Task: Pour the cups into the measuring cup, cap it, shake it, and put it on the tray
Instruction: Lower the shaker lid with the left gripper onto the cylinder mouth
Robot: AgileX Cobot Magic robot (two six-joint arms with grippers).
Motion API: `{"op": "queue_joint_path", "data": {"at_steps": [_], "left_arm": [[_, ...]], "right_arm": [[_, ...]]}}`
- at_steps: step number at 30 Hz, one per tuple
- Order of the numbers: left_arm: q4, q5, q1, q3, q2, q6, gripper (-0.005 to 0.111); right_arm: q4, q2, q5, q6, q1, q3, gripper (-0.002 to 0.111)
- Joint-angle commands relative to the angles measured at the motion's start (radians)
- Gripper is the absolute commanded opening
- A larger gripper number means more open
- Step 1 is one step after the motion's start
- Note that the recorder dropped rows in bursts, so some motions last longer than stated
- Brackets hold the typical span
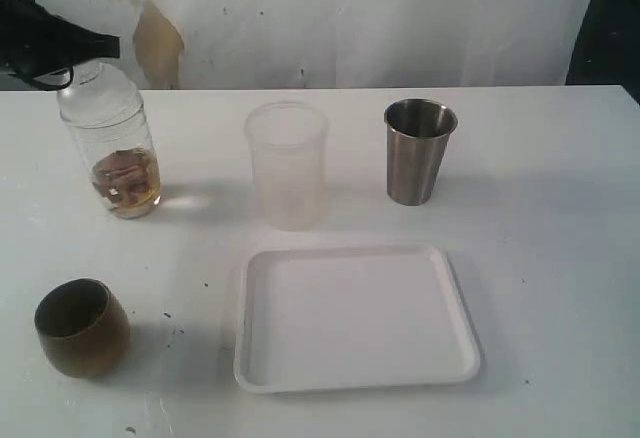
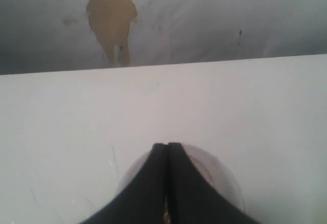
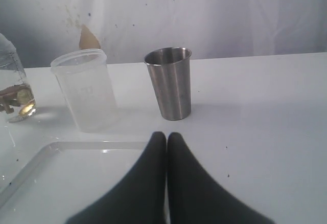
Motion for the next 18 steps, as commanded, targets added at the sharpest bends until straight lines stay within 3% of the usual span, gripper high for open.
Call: {"op": "queue_joint_path", "data": {"at_steps": [1, 18], "left_arm": [[-0.011, -0.019, -0.002, -0.012, -0.032, 0.001, 0.000], [-0.051, -0.005, -0.010, -0.023, 0.009, -0.010, 0.000]], "right_arm": [[0.000, -0.007, -0.001, 0.004, -0.002, 0.007, 0.000], [0.000, -0.007, -0.001, 0.004, -0.002, 0.007, 0.000]]}}
